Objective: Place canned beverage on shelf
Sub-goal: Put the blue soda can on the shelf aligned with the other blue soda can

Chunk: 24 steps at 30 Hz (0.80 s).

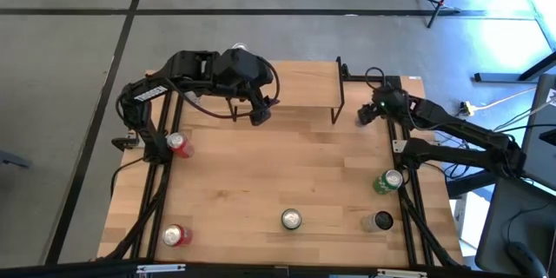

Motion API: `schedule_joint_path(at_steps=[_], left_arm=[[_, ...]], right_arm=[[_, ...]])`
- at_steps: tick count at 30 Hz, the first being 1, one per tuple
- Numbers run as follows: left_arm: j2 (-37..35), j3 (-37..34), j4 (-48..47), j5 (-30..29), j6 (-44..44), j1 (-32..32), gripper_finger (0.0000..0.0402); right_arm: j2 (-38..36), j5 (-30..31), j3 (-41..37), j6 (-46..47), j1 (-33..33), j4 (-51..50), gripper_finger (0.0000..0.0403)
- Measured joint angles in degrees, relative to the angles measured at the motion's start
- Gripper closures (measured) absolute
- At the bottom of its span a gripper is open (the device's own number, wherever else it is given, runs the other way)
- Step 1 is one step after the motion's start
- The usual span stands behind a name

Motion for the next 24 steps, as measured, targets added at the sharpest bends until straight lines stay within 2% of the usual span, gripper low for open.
schedule_joint_path(at_steps=[13, 24], left_arm=[[0.00, 0.00, 0.00, 0.01, 0.51, 0.00, 0.0128], [0.00, 0.00, -0.02, 0.04, 1.62, 0.00, 0.0128]], right_arm=[[0.06, -0.02, -0.59, 0.04, 0.00, 1.67, 0.0100], [-0.34, -1.29, 6.10, 0.55, -0.01, -1.95, 0.0100]])
